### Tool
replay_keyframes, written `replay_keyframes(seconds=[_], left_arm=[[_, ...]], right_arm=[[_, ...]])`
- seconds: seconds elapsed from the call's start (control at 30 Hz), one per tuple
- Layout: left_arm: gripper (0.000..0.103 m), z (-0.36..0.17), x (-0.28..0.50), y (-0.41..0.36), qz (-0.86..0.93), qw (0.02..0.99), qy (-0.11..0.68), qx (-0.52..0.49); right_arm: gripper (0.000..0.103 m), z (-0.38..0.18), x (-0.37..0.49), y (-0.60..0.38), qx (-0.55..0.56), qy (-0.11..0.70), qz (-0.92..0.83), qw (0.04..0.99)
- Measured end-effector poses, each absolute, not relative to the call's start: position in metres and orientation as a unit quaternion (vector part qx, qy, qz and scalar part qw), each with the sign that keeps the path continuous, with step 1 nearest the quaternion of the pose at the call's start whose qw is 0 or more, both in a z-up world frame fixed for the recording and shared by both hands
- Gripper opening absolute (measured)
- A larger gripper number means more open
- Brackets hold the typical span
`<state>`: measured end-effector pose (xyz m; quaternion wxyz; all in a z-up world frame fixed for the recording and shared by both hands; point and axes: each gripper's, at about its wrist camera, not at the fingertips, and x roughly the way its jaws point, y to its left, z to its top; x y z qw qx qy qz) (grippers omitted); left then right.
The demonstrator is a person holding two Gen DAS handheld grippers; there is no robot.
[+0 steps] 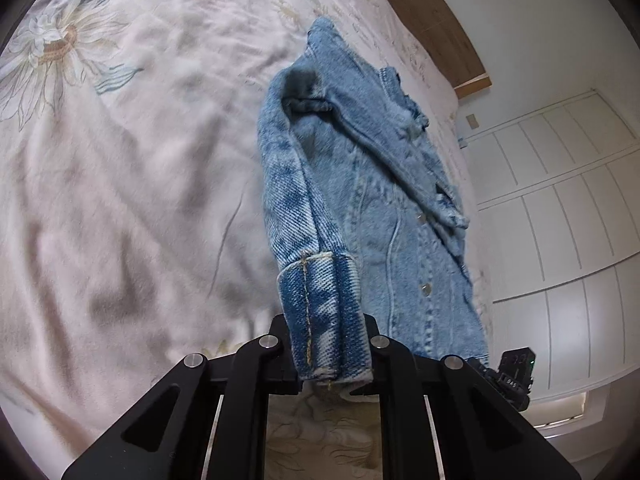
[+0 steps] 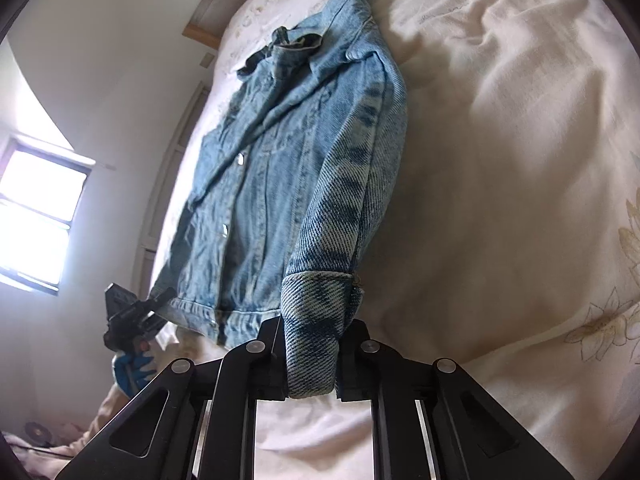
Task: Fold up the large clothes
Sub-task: 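Lift the hem with both tools and fold it over toward the collar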
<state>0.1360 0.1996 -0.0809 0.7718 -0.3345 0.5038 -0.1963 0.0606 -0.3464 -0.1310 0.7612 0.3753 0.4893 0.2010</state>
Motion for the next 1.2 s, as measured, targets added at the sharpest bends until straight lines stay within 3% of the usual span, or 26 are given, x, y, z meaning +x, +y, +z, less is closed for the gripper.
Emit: replay_keyframes(seconds=[0.3, 0.83, 1.0, 1.2], left_arm=[[0.010, -0.037, 0.156, 0.200, -0.217, 0.777, 0.450, -0.384], [0.010, 0.066, 0.275, 0.185, -0.250, 0.797, 0.345, -0.428], [0.010, 0.059, 0.334, 0.175, -0.236, 0.801, 0.348, -0.427], [0.010, 0.014, 0.416, 0.168, -0.183, 0.796, 0.386, -0.428]], right_arm=[[0.012, -0.108, 0.074, -0.358, 0.445, 0.420, 0.221, 0.759], [0.011, 0.015, 0.189, -0.399, 0.459, 0.277, 0.252, 0.806], [0.011, 0.010, 0.250, -0.412, 0.481, 0.273, 0.229, 0.801], [0.012, -0.023, 0.324, -0.423, 0.514, 0.297, 0.182, 0.784]])
